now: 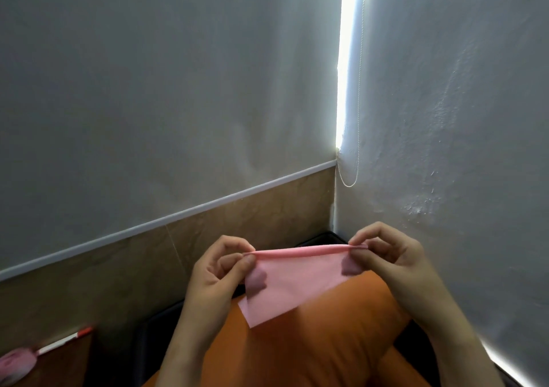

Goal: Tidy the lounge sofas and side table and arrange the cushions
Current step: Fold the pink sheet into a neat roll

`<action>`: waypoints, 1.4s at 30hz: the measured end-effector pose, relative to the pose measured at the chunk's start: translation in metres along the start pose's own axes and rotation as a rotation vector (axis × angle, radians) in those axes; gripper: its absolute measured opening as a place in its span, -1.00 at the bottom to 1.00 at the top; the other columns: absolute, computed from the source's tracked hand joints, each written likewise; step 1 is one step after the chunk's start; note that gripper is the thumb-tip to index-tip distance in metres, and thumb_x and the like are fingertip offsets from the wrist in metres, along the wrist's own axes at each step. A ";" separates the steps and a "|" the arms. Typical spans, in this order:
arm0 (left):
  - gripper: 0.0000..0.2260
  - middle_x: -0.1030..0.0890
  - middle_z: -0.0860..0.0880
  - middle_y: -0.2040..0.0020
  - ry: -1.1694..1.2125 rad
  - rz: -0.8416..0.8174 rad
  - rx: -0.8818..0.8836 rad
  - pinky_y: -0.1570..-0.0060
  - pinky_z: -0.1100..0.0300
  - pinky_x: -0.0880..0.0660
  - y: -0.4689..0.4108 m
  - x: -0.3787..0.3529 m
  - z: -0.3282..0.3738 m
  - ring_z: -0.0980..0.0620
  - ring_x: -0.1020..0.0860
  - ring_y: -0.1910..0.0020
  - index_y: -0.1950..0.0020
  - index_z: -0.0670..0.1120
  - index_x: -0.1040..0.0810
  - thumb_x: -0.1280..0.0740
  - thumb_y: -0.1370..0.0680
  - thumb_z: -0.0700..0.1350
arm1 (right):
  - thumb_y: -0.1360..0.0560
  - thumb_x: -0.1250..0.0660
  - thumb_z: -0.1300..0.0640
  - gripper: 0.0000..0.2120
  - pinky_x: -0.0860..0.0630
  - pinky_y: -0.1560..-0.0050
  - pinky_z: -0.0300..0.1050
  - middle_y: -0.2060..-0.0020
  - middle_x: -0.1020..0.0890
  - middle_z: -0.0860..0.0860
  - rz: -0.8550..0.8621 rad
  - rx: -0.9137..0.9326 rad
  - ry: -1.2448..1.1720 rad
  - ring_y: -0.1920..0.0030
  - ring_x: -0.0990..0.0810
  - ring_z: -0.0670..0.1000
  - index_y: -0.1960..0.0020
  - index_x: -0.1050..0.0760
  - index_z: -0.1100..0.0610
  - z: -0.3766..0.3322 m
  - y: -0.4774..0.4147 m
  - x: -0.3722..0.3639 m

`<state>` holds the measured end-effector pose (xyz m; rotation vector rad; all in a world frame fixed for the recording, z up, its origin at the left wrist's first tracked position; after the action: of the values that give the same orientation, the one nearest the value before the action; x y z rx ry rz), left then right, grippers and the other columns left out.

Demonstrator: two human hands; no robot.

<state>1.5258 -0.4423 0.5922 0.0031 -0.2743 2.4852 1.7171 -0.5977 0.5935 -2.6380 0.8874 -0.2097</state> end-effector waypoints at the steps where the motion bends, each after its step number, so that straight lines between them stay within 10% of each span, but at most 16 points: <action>1: -0.91 -0.65 -0.05 0.21 0.021 0.001 0.008 0.24 0.05 -0.60 0.000 0.000 0.001 -0.01 -0.64 0.20 0.15 -0.03 -0.57 -0.34 -0.52 -0.20 | -0.45 -0.35 0.30 -0.82 -0.57 0.24 -0.20 0.33 -0.66 0.15 -0.006 0.000 0.002 0.29 -0.66 0.04 0.15 -0.60 0.03 0.000 0.000 0.000; 8: -0.97 -0.63 -0.04 0.27 0.182 0.025 0.021 0.37 0.21 -0.57 0.001 0.001 0.006 0.06 -0.61 0.27 0.22 -0.06 -0.62 -0.38 -0.39 -0.17 | -0.40 -0.45 0.06 -0.95 -0.52 0.31 -0.26 0.38 -0.63 0.09 0.003 0.004 -0.193 0.35 -0.58 -0.02 0.20 -0.64 0.03 -0.003 0.001 0.003; 12: -0.90 -0.63 -0.06 0.22 0.179 -0.027 -0.013 0.29 0.22 -0.56 -0.001 0.001 0.005 0.05 -0.61 0.20 0.26 0.00 -0.67 -0.55 -0.29 -0.13 | -0.12 -0.63 -0.18 -0.61 -0.52 0.32 -0.28 0.34 -0.64 0.06 -0.029 -0.015 -0.304 0.32 -0.60 -0.07 0.22 -0.65 0.05 0.002 0.001 0.006; 17: -0.79 -0.65 -0.11 0.24 0.156 -0.057 -0.074 0.23 0.19 -0.58 -0.001 0.000 0.007 -0.01 -0.62 0.22 0.23 -0.04 -0.69 -0.48 -0.24 0.06 | -0.05 -0.66 -0.15 -0.54 -0.57 0.25 -0.25 0.35 -0.64 0.08 -0.030 -0.026 -0.248 0.28 -0.69 0.06 0.23 -0.65 0.11 -0.001 0.002 0.009; 22: -0.90 -0.66 -0.07 0.22 -0.036 0.052 -0.090 0.24 0.19 -0.61 -0.001 -0.003 0.008 0.00 -0.65 0.19 0.19 -0.14 -0.62 -0.51 -0.35 -0.20 | -0.26 -0.55 0.08 -0.83 -0.61 0.17 -0.18 0.33 -0.66 0.10 0.027 -0.035 -0.120 0.22 -0.71 0.14 0.20 -0.63 0.10 0.000 0.002 0.011; 32: -0.84 -0.67 0.02 0.16 -0.118 0.053 -0.099 0.16 0.18 -0.63 0.000 -0.006 0.004 0.07 -0.64 0.09 0.17 -0.01 -0.68 -0.41 -0.47 -0.27 | -0.39 -0.41 0.43 -0.77 -0.57 0.12 -0.26 0.23 -0.69 0.13 0.019 0.039 0.001 0.16 -0.71 0.08 0.18 -0.65 0.11 -0.002 0.005 0.010; 42: -0.91 -0.64 -0.01 0.25 0.152 -0.016 -0.003 0.38 0.18 -0.57 0.007 -0.010 0.009 0.07 -0.61 0.31 0.11 -0.05 -0.59 -0.33 -0.43 -0.09 | -0.43 -0.34 0.21 -0.89 -0.49 0.36 -0.25 0.41 -0.61 0.08 -0.026 0.064 -0.119 0.40 -0.57 -0.03 0.18 -0.61 0.03 -0.015 0.009 0.005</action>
<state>1.5295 -0.4557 0.5991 -0.1827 -0.2128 2.4533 1.7120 -0.6113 0.6040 -2.5741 0.7946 -0.0849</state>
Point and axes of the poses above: each hand's wrist, its own y-axis away from the middle knuckle, its own x-axis out of the back of the hand, z = x × y, the point moved 4 cm from there along -y, towards the middle knuckle
